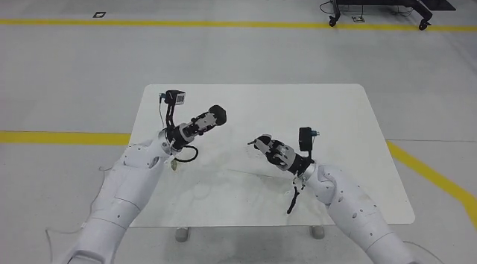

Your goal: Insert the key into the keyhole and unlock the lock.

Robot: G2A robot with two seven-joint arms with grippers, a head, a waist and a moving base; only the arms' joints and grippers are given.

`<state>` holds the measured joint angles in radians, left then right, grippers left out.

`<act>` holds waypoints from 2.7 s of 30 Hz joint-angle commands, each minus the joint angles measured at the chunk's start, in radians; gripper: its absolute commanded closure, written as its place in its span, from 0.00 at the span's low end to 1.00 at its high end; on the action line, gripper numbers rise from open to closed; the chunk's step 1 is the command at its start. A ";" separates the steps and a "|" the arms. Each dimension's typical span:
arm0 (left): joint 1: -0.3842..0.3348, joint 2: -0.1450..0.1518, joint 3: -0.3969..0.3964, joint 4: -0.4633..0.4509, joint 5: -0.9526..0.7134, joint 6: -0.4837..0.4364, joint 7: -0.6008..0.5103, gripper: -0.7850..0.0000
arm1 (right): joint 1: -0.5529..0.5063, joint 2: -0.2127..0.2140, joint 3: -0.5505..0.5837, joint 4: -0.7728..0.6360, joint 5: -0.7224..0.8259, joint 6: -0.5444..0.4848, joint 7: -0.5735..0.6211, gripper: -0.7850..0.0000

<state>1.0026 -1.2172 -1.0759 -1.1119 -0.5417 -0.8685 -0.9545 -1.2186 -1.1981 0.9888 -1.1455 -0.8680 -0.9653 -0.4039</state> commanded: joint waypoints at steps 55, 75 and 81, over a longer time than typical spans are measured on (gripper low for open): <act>-0.248 0.071 0.482 0.182 0.219 -0.144 0.147 1.00 | 0.088 -0.039 -0.141 0.126 0.402 -0.047 0.180 0.77; -0.241 0.071 0.442 0.202 0.175 -0.144 0.156 1.00 | 0.090 -0.039 -0.142 0.131 0.411 -0.047 0.179 0.00; -0.233 0.076 0.436 0.172 0.243 -0.110 0.165 1.00 | 0.103 -0.031 -0.123 0.124 0.354 -0.011 0.227 0.00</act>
<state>0.7669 -1.1437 -0.6370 -0.9290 -0.3300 -0.9902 -0.7915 -1.1233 -1.2338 0.8547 -1.0175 -0.4751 -0.9973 -0.2077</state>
